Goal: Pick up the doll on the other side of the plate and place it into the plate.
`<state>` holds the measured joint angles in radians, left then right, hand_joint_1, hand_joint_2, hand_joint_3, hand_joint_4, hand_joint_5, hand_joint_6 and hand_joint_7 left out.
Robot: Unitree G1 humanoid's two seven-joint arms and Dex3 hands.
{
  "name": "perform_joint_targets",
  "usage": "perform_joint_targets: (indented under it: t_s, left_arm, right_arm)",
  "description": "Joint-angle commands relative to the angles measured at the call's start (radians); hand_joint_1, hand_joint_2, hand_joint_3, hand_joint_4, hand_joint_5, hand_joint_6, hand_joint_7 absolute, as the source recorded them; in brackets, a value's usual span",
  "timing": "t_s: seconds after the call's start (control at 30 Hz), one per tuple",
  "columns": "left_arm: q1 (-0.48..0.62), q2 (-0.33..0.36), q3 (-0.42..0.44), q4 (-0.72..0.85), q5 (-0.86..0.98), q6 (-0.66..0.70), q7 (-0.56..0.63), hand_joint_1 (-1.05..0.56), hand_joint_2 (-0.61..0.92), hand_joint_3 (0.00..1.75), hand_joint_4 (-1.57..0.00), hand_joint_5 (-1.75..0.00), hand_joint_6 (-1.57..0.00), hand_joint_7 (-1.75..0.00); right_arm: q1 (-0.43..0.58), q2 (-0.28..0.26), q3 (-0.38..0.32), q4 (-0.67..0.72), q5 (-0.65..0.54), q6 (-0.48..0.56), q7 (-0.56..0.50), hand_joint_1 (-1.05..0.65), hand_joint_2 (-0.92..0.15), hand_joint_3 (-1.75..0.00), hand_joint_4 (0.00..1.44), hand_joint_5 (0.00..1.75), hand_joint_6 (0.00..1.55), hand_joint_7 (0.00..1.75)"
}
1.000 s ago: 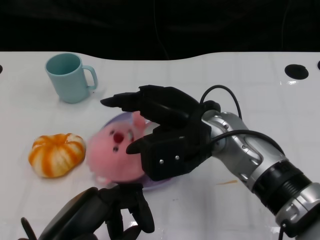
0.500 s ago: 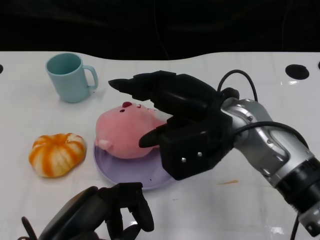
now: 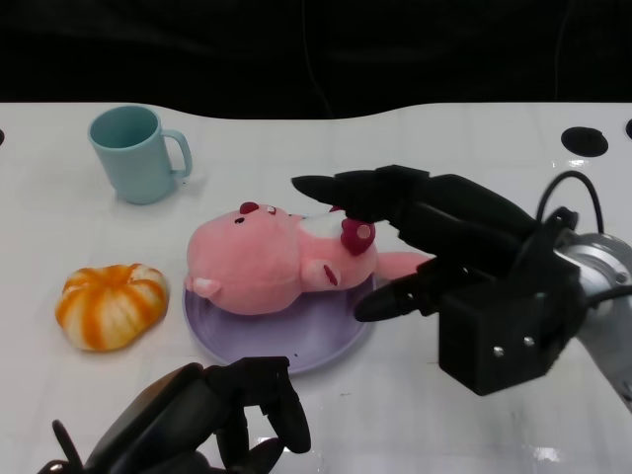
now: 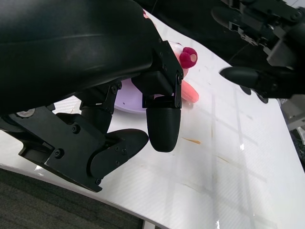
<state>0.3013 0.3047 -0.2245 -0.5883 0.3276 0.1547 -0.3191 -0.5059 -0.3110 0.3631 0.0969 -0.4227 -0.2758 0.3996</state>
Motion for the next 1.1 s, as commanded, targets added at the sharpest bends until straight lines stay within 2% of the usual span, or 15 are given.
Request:
perform_joint_targets:
  t_s: [0.03,0.17,0.33,0.43,0.6,0.63,0.77,0.8,0.87,0.93,1.03,1.1]
  left_arm:
    - [0.001,0.011,0.003,-0.005,0.012,-0.006,0.008,-0.19,0.57,1.04,-0.67,-1.67,-0.66,-1.32]
    - [0.001,0.007,0.000,-0.011,0.020,0.005,0.008,-0.18,0.56,1.06,-0.68,-1.67,-0.67,-1.33]
    - [0.000,0.000,-0.002,-0.014,0.028,0.016,0.006,-0.19,0.56,1.07,-0.69,-1.67,-0.68,-1.33]
    - [-0.004,0.002,0.002,-0.008,0.024,0.015,0.002,-0.18,0.56,1.08,-0.69,-1.67,-0.68,-1.33]
    - [-0.005,0.005,0.005,-0.011,0.024,0.020,-0.002,-0.17,0.56,1.09,-0.69,-1.68,-0.68,-1.34]
    - [-0.005,0.006,0.006,-0.011,0.023,0.020,-0.002,-0.17,0.56,1.09,-0.69,-1.68,-0.68,-1.34]
    - [-0.005,0.010,0.010,-0.009,0.022,0.016,-0.002,-0.18,0.55,1.09,-0.68,-1.68,-0.68,-1.35]
    - [-0.005,0.010,0.011,-0.009,0.021,0.015,-0.001,-0.18,0.55,1.08,-0.68,-1.68,-0.68,-1.35]
    - [-0.003,0.010,0.015,-0.009,0.017,0.015,-0.003,-0.18,0.55,1.08,-0.69,-1.68,-0.68,-1.35]
    - [-0.002,0.011,0.019,-0.007,0.011,0.010,-0.004,-0.17,0.56,1.08,-0.68,-1.68,-0.68,-1.35]
    - [0.001,0.015,0.025,-0.003,0.006,0.001,-0.004,-0.18,0.56,1.08,-0.68,-1.68,-0.68,-1.35]
    - [0.004,0.017,0.029,0.000,0.002,-0.004,-0.005,-0.18,0.57,1.07,-0.68,-1.68,-0.67,-1.35]
  right_arm:
    - [0.061,-0.046,-0.044,-0.052,0.054,-0.029,0.014,-0.80,-0.92,-0.19,0.00,0.20,0.07,0.02]
    - [0.119,-0.084,-0.080,-0.083,0.094,-0.065,0.021,-0.78,-0.92,-0.21,0.01,0.23,0.09,0.03]
    - [0.186,-0.132,-0.120,-0.145,0.124,-0.055,0.050,-0.71,-0.92,-0.19,0.00,0.43,0.14,0.06]
    - [0.247,-0.157,-0.152,-0.208,0.158,-0.002,0.081,-0.56,-0.92,-0.11,0.04,0.72,0.24,0.11]
    - [0.324,-0.203,-0.181,-0.302,0.171,0.082,0.133,-0.43,-0.92,-0.06,0.22,0.95,0.44,0.21]
    - [0.343,-0.205,-0.190,-0.321,0.183,0.101,0.140,-0.42,-0.92,-0.06,0.23,0.97,0.46,0.22]
    - [0.407,-0.196,-0.223,-0.360,0.247,0.140,0.143,-0.19,-0.92,-0.04,0.46,1.06,0.70,0.35]
    - [0.425,-0.190,-0.233,-0.369,0.269,0.157,0.143,-0.11,-0.92,-0.05,0.53,1.16,0.79,0.41]
    - [0.451,-0.187,-0.246,-0.388,0.299,0.188,0.145,-0.04,-0.92,-0.07,0.55,1.26,0.86,0.49]
    - [0.473,-0.190,-0.256,-0.397,0.318,0.191,0.146,0.01,-0.88,-0.21,0.57,1.45,0.89,0.61]
    - [0.498,-0.180,-0.263,-0.397,0.326,0.175,0.125,0.01,-0.64,-0.74,0.66,1.60,0.86,0.84]
    - [0.510,-0.163,-0.265,-0.384,0.329,0.161,0.102,0.01,-0.53,-0.96,0.71,1.64,0.84,0.97]
